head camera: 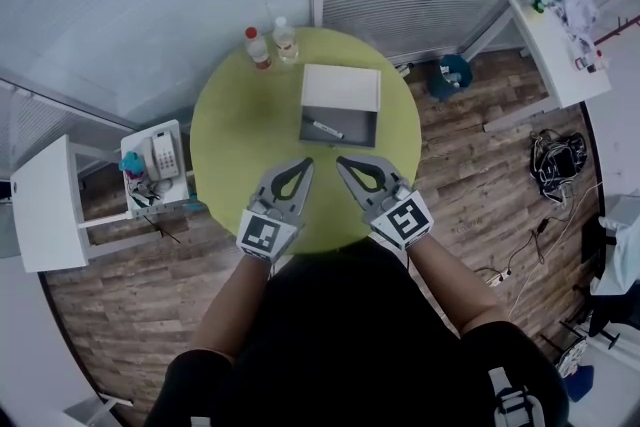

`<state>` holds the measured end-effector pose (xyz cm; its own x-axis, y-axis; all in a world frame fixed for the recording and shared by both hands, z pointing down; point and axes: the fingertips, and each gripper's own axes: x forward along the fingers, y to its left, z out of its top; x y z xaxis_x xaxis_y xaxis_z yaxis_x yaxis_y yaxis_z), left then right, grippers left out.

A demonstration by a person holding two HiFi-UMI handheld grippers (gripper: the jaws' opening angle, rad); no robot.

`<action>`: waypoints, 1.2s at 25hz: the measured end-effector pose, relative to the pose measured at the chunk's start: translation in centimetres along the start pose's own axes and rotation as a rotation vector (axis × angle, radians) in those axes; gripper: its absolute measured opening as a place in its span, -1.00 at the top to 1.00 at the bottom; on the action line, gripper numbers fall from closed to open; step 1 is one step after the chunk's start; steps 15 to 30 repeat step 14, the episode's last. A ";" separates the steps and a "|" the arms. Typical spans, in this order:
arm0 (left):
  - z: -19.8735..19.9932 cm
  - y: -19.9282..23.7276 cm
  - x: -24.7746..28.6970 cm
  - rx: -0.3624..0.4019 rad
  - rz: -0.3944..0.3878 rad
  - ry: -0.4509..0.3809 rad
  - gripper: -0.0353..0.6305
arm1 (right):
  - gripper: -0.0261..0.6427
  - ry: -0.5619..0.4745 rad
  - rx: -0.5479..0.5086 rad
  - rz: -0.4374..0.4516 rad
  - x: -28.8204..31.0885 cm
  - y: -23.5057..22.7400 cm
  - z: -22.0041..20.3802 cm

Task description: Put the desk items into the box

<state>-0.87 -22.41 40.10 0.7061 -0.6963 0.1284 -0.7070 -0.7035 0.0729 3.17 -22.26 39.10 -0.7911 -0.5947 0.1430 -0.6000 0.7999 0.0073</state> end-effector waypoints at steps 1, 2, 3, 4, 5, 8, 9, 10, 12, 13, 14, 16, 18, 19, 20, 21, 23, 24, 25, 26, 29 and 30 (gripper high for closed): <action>0.2 0.1 0.1 0.002 0.002 -0.006 0.86 | 0.87 0.000 0.001 0.001 0.1 0.0 0.1; 0.3 0.1 0.1 0.002 0.004 -0.014 0.86 | 0.87 0.001 -0.001 0.004 0.2 0.0 0.1; 0.4 0.2 0.1 0.002 0.005 -0.020 0.86 | 0.87 0.003 -0.006 0.007 0.2 0.1 0.1; 0.4 0.3 0.1 0.003 0.005 -0.022 0.86 | 0.87 0.004 -0.013 0.009 0.3 0.1 0.2; 0.4 0.3 0.1 0.003 0.006 -0.022 0.86 | 0.87 0.004 -0.019 0.012 0.5 0.1 0.2; 0.4 0.4 -0.1 -0.002 0.008 -0.023 0.86 | 0.87 0.003 -0.027 0.015 0.6 0.3 0.3; 0.4 0.4 -0.2 -0.003 0.009 -0.022 0.86 | 0.87 0.003 -0.027 0.016 0.6 0.3 0.4; 0.4 0.5 -0.2 -0.002 0.009 -0.020 0.86 | 0.87 0.004 -0.027 0.017 0.6 0.4 0.4; 0.3 0.5 -0.4 0.003 0.010 -0.013 0.86 | 0.87 0.007 -0.026 0.019 0.7 0.4 0.4; 0.2 0.6 -0.5 0.007 0.011 -0.011 0.86 | 0.87 0.007 -0.025 0.019 0.7 0.4 0.4; 0.2 0.6 -0.5 0.011 0.012 -0.009 0.86 | 0.87 0.008 -0.025 0.020 0.7 0.5 0.4; 0.2 0.6 -0.5 0.011 0.012 -0.009 0.86 | 0.87 0.008 -0.025 0.020 0.7 0.5 0.4; 0.2 0.6 -0.5 0.011 0.012 -0.009 0.86 | 0.87 0.008 -0.025 0.020 0.7 0.5 0.4; 0.2 0.6 -0.5 0.011 0.012 -0.009 0.86 | 0.87 0.008 -0.025 0.020 0.7 0.5 0.4; 0.2 0.6 -0.5 0.011 0.012 -0.009 0.86 | 0.87 0.008 -0.025 0.020 0.7 0.5 0.4; 0.2 0.6 -0.5 0.011 0.012 -0.009 0.86 | 0.87 0.008 -0.025 0.020 0.7 0.5 0.4; 0.2 0.6 -0.5 0.011 0.012 -0.009 0.86 | 0.87 0.008 -0.025 0.020 0.7 0.5 0.4; 0.2 0.6 -0.5 0.011 0.012 -0.009 0.86 | 0.87 0.008 -0.025 0.020 0.7 0.5 0.4; 0.2 0.6 -0.5 0.011 0.012 -0.009 0.86 | 0.87 0.008 -0.025 0.020 0.7 0.5 0.4; 0.2 0.6 -0.5 0.011 0.012 -0.009 0.86 | 0.87 0.008 -0.025 0.020 0.7 0.5 0.4; 0.2 0.6 -0.5 0.011 0.012 -0.009 0.86 | 0.87 0.008 -0.025 0.020 0.7 0.5 0.4; 0.2 0.6 -0.5 0.011 0.012 -0.009 0.86 | 0.87 0.008 -0.025 0.020 0.7 0.5 0.4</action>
